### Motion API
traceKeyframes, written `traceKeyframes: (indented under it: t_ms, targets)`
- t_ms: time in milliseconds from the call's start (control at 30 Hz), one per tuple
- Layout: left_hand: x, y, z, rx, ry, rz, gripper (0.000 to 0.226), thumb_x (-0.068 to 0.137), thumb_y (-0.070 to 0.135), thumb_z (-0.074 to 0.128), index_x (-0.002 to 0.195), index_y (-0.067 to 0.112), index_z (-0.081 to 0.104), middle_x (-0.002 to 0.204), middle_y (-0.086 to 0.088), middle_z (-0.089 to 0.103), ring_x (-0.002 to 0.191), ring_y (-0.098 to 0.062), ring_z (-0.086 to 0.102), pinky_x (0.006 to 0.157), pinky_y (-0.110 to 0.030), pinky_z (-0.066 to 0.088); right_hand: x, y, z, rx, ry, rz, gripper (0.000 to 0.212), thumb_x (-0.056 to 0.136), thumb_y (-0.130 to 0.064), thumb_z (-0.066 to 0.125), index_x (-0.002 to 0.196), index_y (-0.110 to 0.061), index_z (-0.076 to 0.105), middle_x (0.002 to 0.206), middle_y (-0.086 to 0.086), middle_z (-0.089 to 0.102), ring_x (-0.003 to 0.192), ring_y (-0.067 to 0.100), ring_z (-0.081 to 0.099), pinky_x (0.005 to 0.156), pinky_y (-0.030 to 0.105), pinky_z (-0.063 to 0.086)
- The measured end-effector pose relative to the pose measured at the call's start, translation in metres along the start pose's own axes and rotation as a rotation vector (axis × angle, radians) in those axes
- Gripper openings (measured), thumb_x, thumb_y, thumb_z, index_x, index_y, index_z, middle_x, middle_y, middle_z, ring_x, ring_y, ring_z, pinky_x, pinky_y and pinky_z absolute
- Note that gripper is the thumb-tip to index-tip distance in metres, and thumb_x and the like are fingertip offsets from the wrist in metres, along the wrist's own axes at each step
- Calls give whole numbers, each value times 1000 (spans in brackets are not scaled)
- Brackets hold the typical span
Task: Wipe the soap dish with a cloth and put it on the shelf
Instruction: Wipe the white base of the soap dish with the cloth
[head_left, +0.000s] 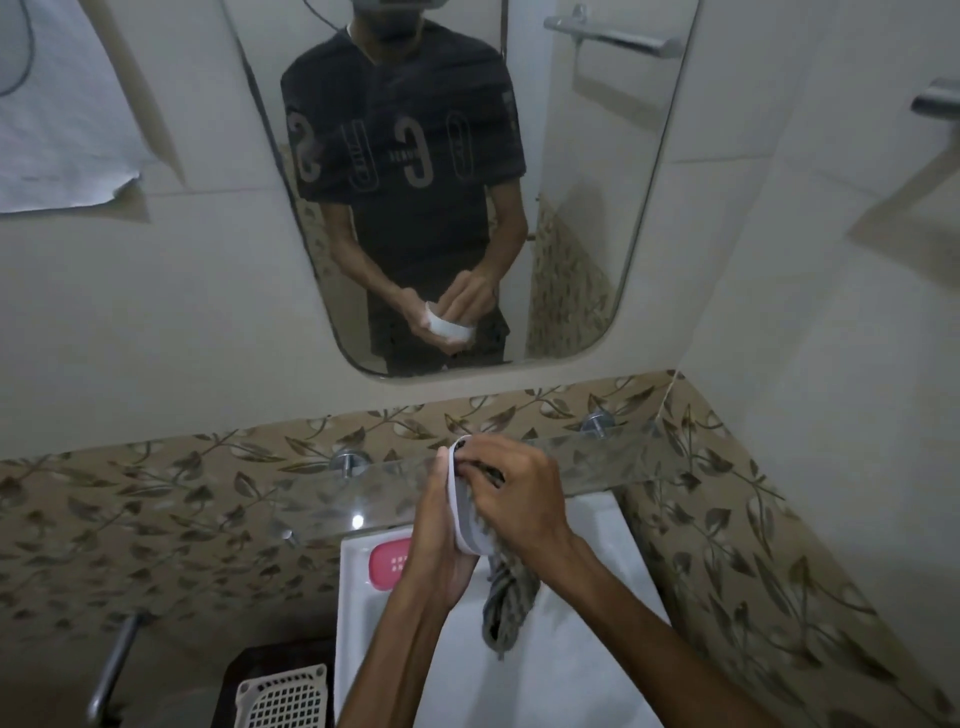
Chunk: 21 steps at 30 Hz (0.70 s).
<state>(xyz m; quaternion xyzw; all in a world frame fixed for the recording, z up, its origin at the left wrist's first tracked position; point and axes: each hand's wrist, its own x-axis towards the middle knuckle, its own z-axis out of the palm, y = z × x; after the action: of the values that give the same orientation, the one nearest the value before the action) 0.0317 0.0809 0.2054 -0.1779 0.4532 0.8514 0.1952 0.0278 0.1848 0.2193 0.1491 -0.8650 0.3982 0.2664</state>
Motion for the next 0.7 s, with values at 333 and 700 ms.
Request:
traceKeyframes:
  t_ms: [333, 700]
  targets:
    - [-1, -9, 8, 29, 112, 168, 42, 103, 47, 46, 104, 12, 69, 85, -12, 76, 87, -27, 69, 73, -37, 55, 5, -4, -10, -386, -237, 248, 18, 90, -21, 72, 105, -27, 80, 101, -7, 78, 95, 13, 69, 82, 30, 59]
    - [9, -10, -2, -22, 233, 194, 44, 101, 57, 50, 120, 21, 67, 110, -15, 70, 94, -28, 69, 72, -39, 62, -36, 16, -11, 242, -510, 551, 17, 86, -20, 78, 99, -29, 83, 98, -17, 79, 95, -1, 71, 89, 18, 58]
